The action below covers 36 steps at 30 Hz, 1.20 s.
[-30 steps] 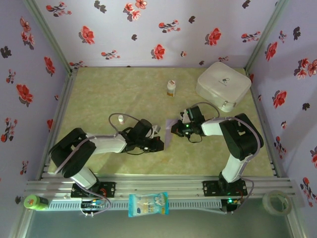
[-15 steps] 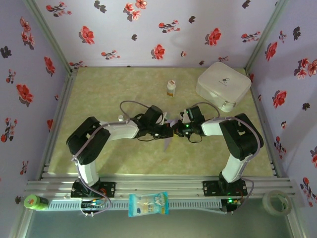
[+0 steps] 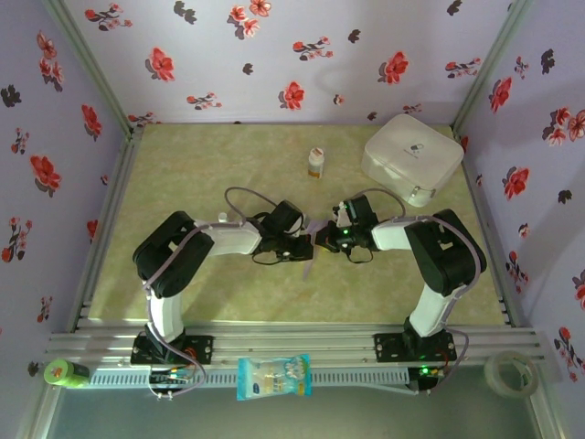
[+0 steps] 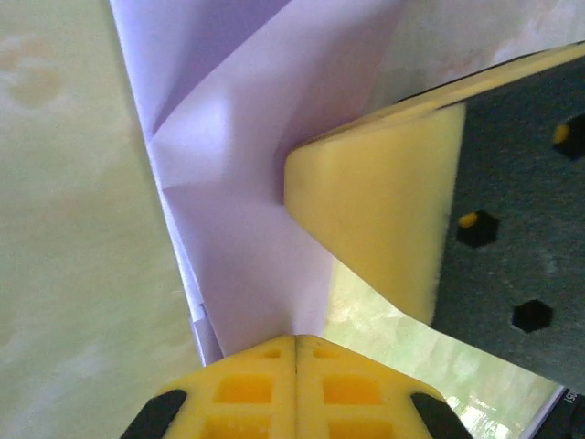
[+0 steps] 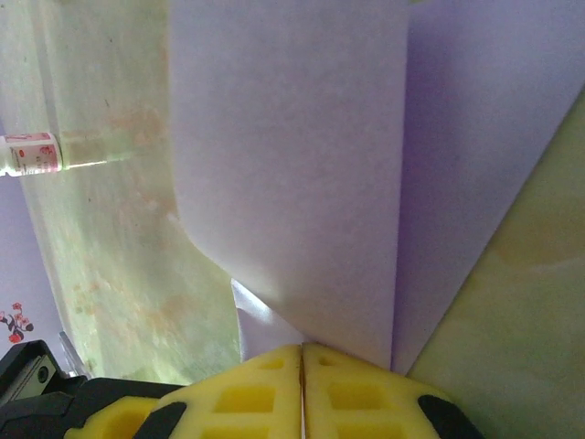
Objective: Fold a paper plane with a square sheet of paper (pick it up from the middle)
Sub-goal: Fold the wing for the fifth time at the center of the table.
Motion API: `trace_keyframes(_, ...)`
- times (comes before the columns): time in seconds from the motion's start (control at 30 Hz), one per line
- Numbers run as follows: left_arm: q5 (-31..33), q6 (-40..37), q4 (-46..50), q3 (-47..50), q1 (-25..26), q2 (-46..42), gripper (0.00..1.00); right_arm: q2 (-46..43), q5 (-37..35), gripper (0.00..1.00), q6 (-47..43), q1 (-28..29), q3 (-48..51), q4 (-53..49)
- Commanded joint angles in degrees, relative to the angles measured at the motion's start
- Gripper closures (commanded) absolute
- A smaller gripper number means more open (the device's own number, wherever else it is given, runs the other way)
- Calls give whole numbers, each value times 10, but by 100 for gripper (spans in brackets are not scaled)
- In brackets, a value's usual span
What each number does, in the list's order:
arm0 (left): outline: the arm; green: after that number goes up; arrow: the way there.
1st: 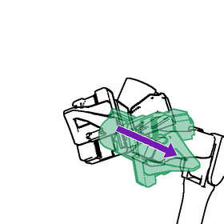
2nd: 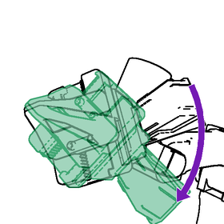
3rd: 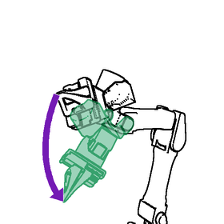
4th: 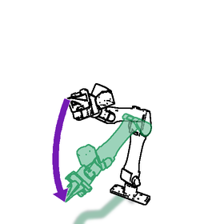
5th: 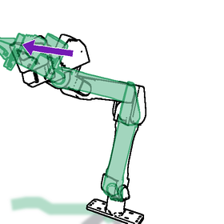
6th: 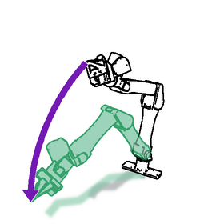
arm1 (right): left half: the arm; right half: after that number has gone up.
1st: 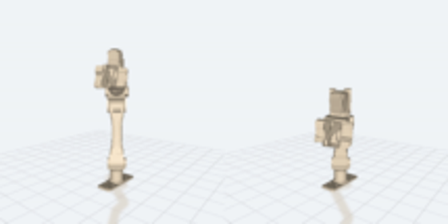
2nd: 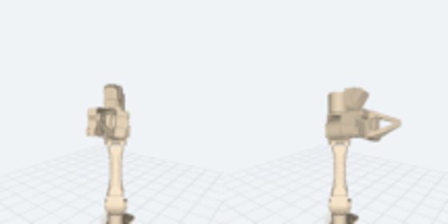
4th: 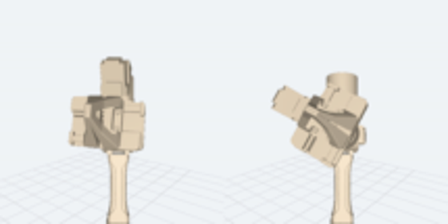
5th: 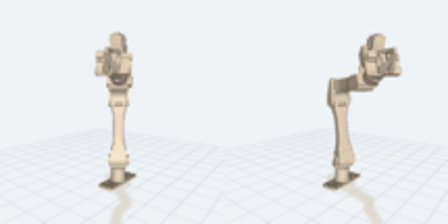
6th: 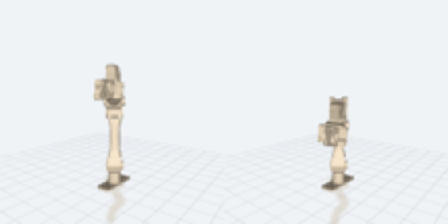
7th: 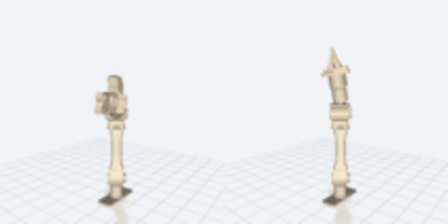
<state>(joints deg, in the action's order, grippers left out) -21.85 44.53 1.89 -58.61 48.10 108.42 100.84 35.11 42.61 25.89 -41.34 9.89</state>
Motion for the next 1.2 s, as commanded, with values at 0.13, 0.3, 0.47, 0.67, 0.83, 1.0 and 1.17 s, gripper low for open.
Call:
trace_keyframes(0.13,19,-22,24,45,-3,-1,100,-30,-50,84,-6,0,-25,-65)
trace_keyframes(0.3,21,-21,14,73,-2,-7,100,-95,-63,80,-12,-12,-32,-100)
trace_keyframes(0.47,12,-31,12,95,5,-19,100,-154,-86,82,-20,-21,-8,-123)
trace_keyframes(0.67,4,-39,10,119,11,-36,100,-167,-43,94,13,-12,35,-56)
trace_keyframes(0.83,0,-46,10,126,13,-41,100,-123,-51,96,18,29,14,-44)
trace_keyframes(1.0,0,-43,5,129,14,-43,100,-78,-99,96,34,56,-16,-51)
trace_keyframes(1.17,-1,-39,0,131,14,-42,100,-34,-100,95,59,65,-29,-11)
